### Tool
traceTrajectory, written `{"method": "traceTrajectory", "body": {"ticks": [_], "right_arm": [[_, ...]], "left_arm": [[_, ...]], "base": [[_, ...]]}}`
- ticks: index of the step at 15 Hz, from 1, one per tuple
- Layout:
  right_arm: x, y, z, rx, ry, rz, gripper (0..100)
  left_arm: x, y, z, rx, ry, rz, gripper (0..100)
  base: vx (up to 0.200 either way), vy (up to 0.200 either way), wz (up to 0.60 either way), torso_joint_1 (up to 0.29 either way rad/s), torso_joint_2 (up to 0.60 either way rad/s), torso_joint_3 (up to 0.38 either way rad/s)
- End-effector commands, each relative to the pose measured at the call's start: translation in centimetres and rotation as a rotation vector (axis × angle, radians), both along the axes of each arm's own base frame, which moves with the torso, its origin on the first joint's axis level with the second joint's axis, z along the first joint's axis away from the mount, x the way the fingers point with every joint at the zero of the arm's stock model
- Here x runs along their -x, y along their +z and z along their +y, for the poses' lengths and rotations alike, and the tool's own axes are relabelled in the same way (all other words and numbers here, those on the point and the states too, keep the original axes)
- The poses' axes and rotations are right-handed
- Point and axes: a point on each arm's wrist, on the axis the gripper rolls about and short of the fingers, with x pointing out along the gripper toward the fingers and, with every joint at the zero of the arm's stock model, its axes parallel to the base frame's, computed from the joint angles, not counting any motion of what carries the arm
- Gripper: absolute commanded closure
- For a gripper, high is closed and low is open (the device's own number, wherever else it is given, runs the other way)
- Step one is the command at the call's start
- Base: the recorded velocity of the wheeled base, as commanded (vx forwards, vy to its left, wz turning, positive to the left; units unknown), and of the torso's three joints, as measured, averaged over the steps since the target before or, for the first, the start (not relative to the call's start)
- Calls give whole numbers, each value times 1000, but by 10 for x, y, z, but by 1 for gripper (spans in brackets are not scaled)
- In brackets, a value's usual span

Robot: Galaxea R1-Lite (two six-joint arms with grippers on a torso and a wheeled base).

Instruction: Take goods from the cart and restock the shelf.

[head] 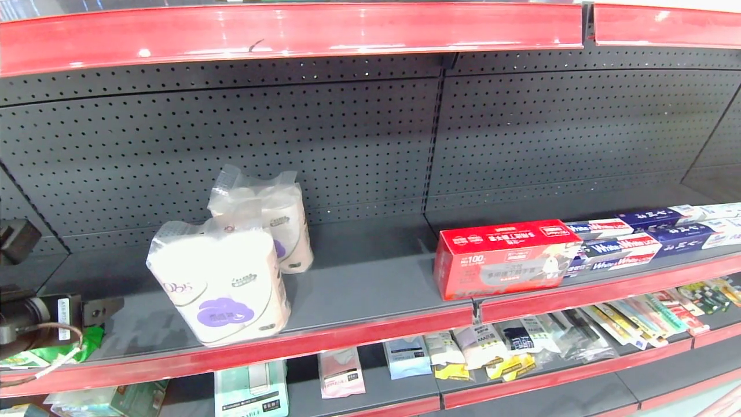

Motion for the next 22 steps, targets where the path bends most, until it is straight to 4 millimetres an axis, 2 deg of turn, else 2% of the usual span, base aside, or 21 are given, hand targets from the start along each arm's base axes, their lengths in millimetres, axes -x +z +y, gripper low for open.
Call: {"method": "traceTrajectory", "body": {"ticks": [1,4,11,13,18,22], "right_arm": [[0,0,0,1,1,2,0],[0,0,0,1,1,1,0],[0,0,0,1,1,2,0],[0,0,0,1,1,1,0],[0,0,0,1,1,1,0],[0,0,0,1,1,1,0]], "left_arm": [[-16,-4,9,2,27,39,0],[-34,-17,14,-1,18,88,0],[-71,-21,25,0,4,97,0],[-81,-28,28,-5,-6,126,0],[-99,-38,32,-10,-39,158,0],[-105,-48,32,0,-67,193,0]], "base": [[0,0,0,0,0,0],[0,0,0,0,0,0],[0,0,0,0,0,0],[0,0,0,0,0,0],[0,0,0,0,0,0],[0,0,0,0,0,0]]}}
